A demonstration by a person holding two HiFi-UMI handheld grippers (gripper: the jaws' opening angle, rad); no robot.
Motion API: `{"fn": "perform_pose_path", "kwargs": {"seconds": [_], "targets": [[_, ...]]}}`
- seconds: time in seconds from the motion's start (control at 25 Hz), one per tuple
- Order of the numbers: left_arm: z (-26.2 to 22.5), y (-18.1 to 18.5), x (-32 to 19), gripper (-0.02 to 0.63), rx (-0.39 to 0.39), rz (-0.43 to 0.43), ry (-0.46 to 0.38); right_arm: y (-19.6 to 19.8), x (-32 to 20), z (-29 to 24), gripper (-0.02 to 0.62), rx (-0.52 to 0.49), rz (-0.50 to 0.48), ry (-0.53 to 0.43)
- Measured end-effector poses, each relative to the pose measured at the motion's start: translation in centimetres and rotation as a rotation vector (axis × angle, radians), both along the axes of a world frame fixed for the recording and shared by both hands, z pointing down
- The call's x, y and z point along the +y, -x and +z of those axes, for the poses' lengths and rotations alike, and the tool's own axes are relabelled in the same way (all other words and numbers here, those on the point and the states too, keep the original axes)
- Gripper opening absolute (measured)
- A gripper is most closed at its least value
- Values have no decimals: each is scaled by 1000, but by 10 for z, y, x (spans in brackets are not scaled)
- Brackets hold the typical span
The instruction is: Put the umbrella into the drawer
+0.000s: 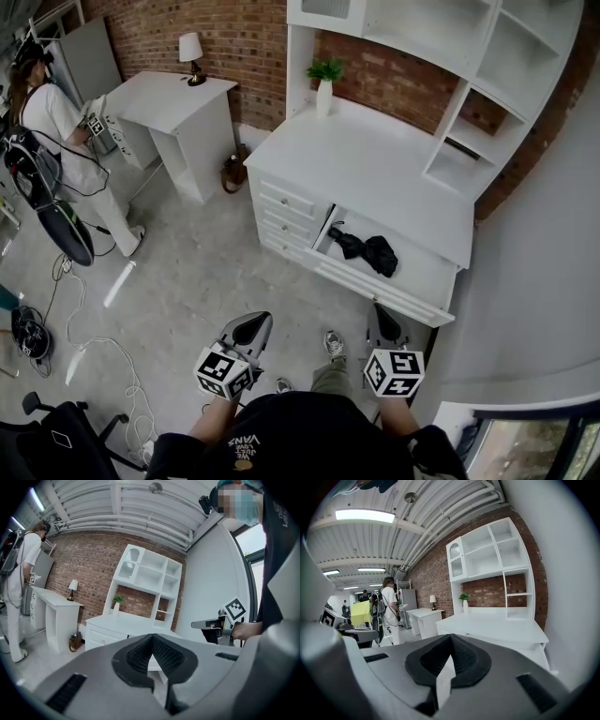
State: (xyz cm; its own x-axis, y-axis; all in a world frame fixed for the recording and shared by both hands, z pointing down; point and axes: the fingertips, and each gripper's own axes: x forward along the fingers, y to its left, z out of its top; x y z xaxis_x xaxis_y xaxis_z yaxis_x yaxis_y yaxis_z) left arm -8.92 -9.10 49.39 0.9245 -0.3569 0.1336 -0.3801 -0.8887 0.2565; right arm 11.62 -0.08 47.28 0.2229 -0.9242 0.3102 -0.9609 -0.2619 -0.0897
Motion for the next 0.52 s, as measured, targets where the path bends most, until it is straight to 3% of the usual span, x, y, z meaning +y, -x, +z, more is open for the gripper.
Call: {"fn": "perform_pose_path", "kwargs": {"seconds": [0.52], "targets": [[1, -4, 8, 8, 1, 5, 11, 3, 4, -1, 0, 8, -15, 3]]}}
